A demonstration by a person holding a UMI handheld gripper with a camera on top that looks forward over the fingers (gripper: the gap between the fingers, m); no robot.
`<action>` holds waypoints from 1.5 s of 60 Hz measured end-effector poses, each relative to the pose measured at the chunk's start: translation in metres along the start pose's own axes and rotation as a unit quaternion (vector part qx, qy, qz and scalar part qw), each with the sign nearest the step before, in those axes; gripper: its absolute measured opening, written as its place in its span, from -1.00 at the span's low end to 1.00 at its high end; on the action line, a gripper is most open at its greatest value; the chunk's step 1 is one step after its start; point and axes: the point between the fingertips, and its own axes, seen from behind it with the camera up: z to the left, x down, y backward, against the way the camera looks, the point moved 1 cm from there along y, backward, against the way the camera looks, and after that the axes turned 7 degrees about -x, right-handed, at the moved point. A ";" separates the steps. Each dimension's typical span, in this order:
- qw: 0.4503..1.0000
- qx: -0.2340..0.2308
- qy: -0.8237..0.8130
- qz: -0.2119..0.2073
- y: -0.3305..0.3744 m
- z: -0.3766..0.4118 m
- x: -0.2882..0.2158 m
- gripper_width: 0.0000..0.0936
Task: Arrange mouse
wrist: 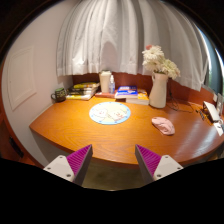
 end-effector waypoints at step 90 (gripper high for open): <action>0.989 0.114 -0.099 0.008 -0.108 -0.159 -0.331 -0.10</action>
